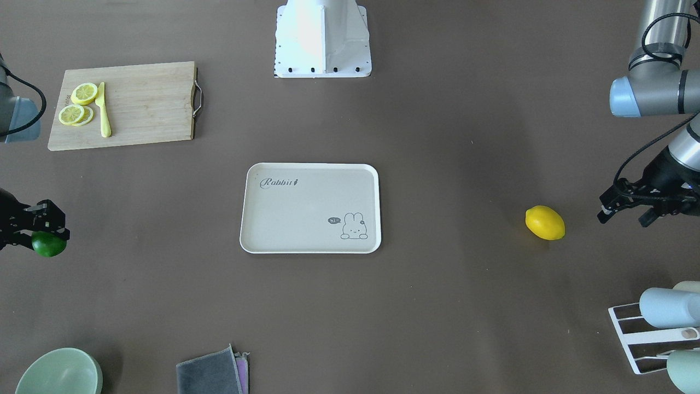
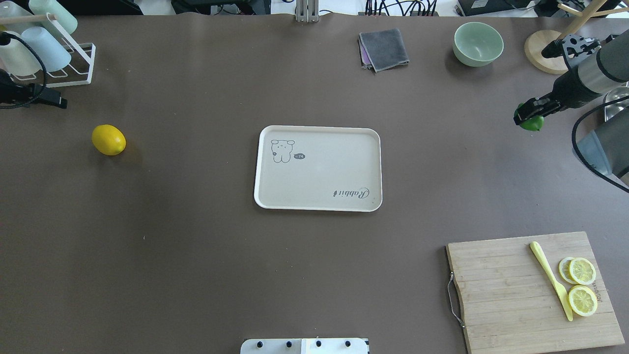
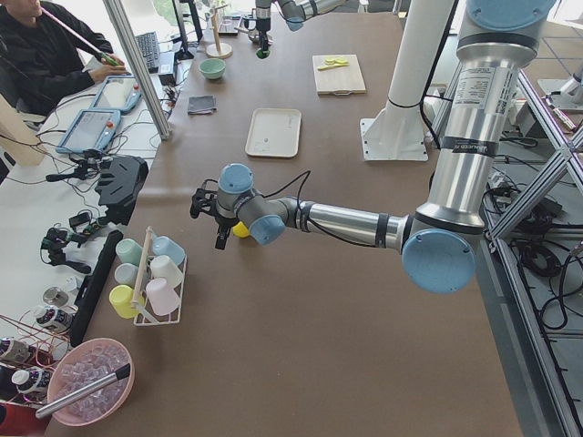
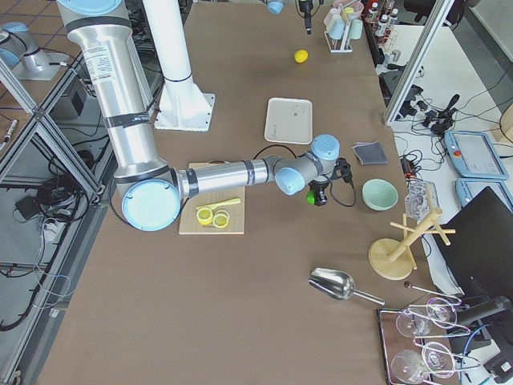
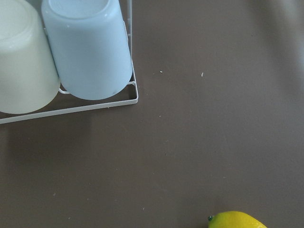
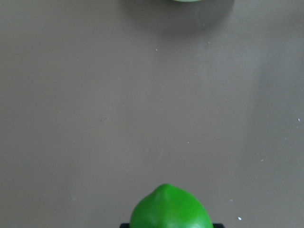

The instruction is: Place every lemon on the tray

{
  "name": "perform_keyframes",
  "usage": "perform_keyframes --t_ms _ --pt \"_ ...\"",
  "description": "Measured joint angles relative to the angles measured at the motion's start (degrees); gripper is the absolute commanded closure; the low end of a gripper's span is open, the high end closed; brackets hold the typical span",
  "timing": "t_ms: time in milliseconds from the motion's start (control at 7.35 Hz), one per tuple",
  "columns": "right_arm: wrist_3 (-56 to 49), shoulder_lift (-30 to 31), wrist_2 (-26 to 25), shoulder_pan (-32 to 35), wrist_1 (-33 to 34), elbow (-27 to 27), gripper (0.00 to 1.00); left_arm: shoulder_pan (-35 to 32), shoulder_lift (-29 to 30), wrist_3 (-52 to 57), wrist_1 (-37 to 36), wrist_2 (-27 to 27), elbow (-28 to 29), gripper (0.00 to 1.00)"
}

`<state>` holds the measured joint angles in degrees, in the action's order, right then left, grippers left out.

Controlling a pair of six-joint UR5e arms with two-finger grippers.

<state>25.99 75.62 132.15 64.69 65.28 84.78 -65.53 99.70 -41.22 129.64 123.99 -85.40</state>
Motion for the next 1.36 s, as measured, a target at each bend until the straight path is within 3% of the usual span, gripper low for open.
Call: perform_keyframes --t_ms 544,952,1360 --pt "8.0 -2.1 0.0 -0.5 1.3 3.3 1.0 3.5 1.4 -17.0 0.1 -2.4 -1.3 0.02" --pt "9.2 -2.9 -0.3 -0.8 1.2 3.8 1.0 9.2 1.0 -29.1 0.1 -11.8 -2.3 0.02" --pt "9.2 -3.2 -0.9 -1.0 1.2 3.9 1.0 12.2 -2.3 -32.7 0.4 -14.8 -4.2 0.02"
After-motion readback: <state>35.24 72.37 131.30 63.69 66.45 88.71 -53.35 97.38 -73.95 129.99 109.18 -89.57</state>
